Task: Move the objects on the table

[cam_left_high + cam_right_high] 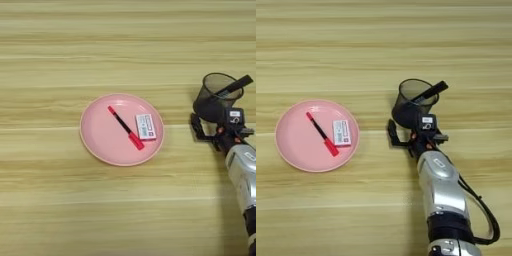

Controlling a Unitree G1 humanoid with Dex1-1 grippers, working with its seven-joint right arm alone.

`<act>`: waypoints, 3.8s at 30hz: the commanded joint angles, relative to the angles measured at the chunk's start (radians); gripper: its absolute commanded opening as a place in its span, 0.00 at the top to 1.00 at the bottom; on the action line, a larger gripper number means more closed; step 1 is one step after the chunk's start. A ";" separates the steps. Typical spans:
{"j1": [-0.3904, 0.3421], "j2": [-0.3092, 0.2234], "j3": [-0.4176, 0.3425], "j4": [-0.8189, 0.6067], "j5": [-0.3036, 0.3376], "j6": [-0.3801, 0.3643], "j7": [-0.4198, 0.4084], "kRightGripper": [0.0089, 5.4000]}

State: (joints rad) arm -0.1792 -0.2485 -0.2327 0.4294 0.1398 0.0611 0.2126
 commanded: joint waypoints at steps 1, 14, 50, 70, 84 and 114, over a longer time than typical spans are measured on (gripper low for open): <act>-0.062 -0.029 0.000 -0.009 -0.009 -0.021 -0.010 0.01; -0.101 -0.035 -0.010 0.030 0.004 -0.055 -0.010 0.01; -0.182 -0.065 -0.033 0.069 0.010 -0.108 -0.010 0.01; -0.193 -0.059 -0.036 0.091 0.018 -0.139 0.021 0.13; 0.046 -0.015 0.011 -0.257 0.037 -0.009 0.052 0.13; 0.229 0.042 0.070 -0.510 0.051 0.096 0.073 0.01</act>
State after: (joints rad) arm 0.0821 -0.1919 -0.1547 -0.0211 0.1869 0.1868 0.2911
